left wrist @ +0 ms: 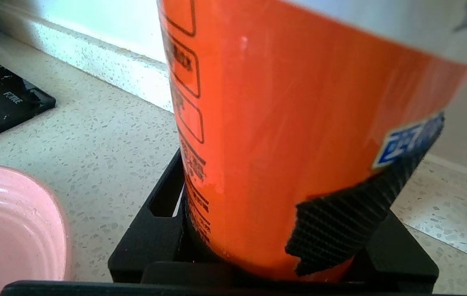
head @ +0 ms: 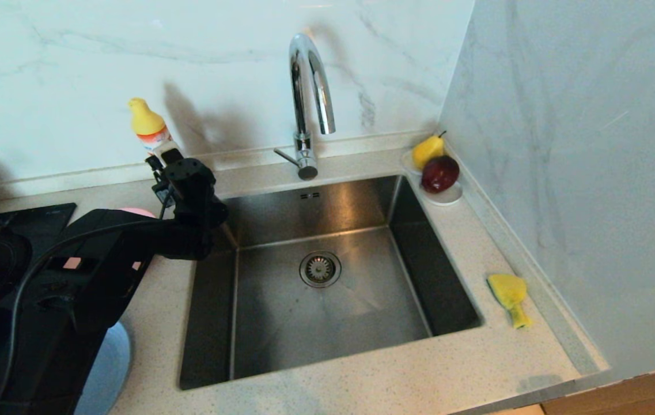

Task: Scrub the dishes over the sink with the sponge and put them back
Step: Place the dish soap on the table

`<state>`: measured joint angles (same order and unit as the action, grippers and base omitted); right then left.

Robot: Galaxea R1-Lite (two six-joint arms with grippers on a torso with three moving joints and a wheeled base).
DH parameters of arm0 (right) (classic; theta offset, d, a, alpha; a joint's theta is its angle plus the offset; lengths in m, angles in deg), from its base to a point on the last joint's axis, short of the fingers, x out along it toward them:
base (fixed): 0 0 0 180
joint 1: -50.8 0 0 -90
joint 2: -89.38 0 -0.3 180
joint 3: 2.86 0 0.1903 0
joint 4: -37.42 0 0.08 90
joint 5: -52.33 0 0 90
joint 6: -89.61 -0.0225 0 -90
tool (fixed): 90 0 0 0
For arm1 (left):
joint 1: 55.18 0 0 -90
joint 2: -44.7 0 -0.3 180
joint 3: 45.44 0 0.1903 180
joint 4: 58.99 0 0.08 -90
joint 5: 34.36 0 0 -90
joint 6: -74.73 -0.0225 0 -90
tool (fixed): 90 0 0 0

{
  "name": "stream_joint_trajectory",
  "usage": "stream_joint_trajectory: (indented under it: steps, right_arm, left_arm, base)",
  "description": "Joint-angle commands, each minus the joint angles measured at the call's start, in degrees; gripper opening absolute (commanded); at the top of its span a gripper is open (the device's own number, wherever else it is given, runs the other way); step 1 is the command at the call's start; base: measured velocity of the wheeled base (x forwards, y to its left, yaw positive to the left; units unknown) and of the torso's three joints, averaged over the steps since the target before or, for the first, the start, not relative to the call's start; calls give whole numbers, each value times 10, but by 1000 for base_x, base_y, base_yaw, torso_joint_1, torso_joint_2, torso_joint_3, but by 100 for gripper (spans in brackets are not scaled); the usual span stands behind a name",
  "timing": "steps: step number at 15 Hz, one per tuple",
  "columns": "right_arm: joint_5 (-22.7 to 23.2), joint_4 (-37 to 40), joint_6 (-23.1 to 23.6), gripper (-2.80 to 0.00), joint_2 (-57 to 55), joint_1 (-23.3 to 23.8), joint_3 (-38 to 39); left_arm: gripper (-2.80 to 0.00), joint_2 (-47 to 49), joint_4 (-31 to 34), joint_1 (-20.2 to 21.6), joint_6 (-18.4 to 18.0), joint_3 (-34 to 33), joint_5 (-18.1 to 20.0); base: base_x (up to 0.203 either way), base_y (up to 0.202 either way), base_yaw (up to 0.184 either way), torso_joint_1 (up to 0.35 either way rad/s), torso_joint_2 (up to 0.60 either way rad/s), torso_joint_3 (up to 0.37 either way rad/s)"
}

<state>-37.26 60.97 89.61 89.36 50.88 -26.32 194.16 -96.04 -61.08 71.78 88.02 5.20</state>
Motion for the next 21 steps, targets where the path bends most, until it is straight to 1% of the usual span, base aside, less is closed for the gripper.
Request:
stream_joint_trajectory:
  steps: [1,4,5,12,18,21]
  right_arm:
    - [0,0,0,-280,0,-1,0]
    - [0,0,0,-280,0,0,0]
    - [0,0,0,-280,0,-1,0]
    - [0,0,0,-280,0,0,0]
    - [0,0,0,-280,0,-1,-1]
    - [0,0,0,-280,0,0,0]
  left_arm:
    - [-280,0,-3,0,0,0,-3]
    - [-280,0,-3,0,-1,-1,-4]
    - [0,-2,-3,0,-2,-1,-3]
    - [0,-57,-15,0,-1,-9,-5]
    - [0,-198,3,-3,-6,-37,-3]
    - [0,-281,11,-2,-14,-86,1]
  base:
    - [0,0,0,0,0,0]
    - [0,0,0,0,0,0]
    - [0,0,0,0,0,0]
    - [0,0,0,0,0,0]
    - [0,0,0,0,0,0]
    - [0,0,0,0,0,0]
